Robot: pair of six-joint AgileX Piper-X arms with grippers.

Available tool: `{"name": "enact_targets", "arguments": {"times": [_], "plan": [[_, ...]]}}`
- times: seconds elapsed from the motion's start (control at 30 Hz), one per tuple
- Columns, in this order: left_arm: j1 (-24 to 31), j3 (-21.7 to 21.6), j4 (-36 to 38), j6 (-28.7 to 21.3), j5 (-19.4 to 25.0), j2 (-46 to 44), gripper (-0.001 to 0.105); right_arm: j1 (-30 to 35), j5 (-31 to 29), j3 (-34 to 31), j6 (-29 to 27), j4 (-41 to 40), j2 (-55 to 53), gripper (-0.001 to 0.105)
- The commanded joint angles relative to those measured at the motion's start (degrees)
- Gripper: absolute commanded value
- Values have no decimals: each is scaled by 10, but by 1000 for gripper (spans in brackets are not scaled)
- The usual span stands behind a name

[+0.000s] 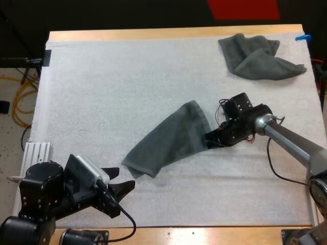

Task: Pick towel from pile fold and stack

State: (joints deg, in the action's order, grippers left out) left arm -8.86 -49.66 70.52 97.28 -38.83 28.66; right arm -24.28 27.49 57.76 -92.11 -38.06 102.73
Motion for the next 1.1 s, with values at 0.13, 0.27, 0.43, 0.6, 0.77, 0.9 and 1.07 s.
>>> {"name": "enact_targets", "arguments": {"times": [0.13, 0.27, 0.43, 0.6, 0.77, 0.9, 1.07], "plan": [[-3, -4, 3, 5, -5, 1, 56, -1, 56, 49, -9, 14, -62, 0], [-3, -4, 3, 2, -5, 1, 56, -1, 73, 125, -6, 22, -110, 0], [-3, -4, 3, 2, -5, 1, 56, -1, 78, 253, 18, 22, -129, 0], [-3, -4, 3, 2, -5, 1, 56, -9, 72, 334, 24, 22, -128, 0], [-3, -4, 3, 2, -5, 1, 56, -21, -5, 398, -3, 22, -128, 0], [-3, -4, 2, 2, -5, 1, 56, -28, -24, 407, -2, 12, -128, 0], [-3, -4, 2, 2, -5, 1, 56, -67, -31, 390, -39, -78, -107, 0]]}}
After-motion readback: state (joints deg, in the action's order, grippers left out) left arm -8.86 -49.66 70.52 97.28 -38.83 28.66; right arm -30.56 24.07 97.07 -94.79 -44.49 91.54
